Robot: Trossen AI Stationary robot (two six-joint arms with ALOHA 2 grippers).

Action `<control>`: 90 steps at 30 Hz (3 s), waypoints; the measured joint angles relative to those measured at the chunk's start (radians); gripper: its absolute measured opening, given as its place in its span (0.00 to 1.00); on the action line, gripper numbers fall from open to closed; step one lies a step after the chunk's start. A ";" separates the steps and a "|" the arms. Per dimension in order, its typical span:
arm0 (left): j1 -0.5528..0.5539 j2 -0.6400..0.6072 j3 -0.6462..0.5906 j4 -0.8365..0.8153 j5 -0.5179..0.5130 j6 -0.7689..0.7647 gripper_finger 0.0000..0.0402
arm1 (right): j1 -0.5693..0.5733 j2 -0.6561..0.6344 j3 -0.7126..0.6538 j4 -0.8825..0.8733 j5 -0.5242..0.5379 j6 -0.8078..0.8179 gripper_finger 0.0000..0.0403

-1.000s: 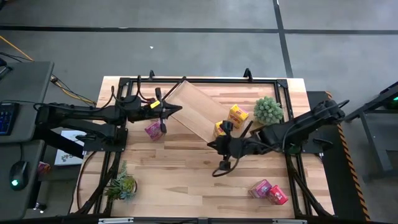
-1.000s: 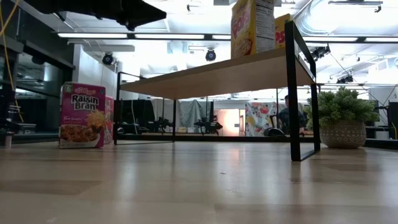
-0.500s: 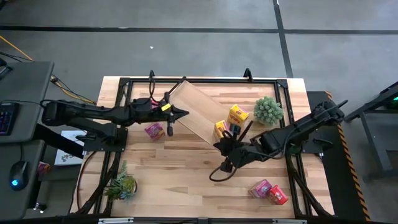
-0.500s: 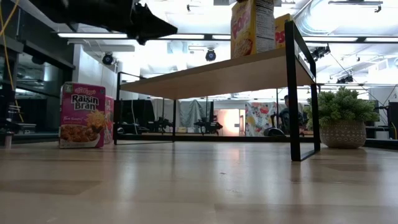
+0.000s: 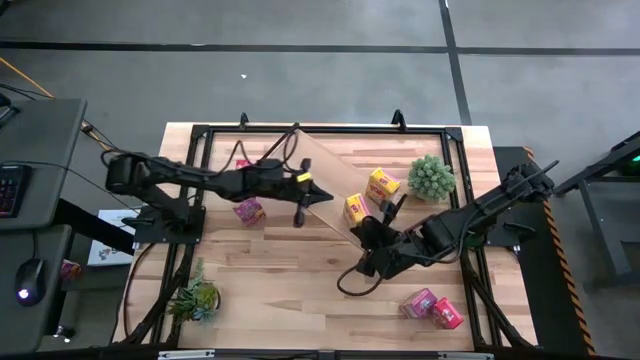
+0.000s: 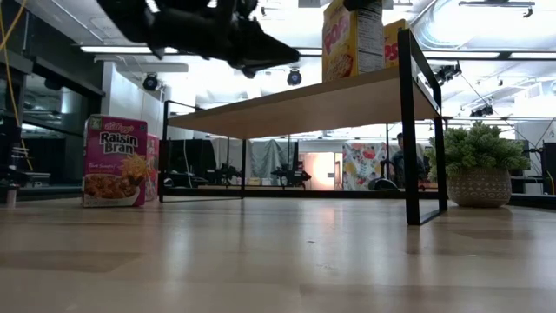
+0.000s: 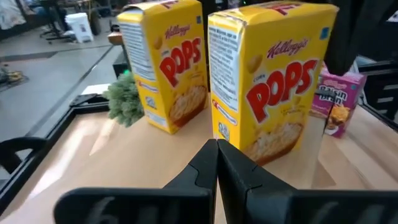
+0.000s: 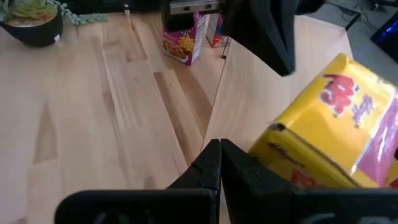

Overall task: Stack cereal on shelf
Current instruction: Put the yellow cereal box on the shelf

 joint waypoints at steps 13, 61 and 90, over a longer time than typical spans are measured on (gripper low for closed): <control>0.015 0.098 0.072 0.000 0.046 0.039 0.00 | 0.032 0.000 0.000 -0.077 0.086 0.127 0.00; -0.026 0.354 0.177 0.230 0.039 -0.051 0.00 | 0.039 0.006 0.000 -0.186 0.086 0.359 0.00; 0.064 0.325 0.187 0.110 0.042 0.001 0.00 | -0.005 0.017 -0.002 -0.332 0.169 0.412 0.00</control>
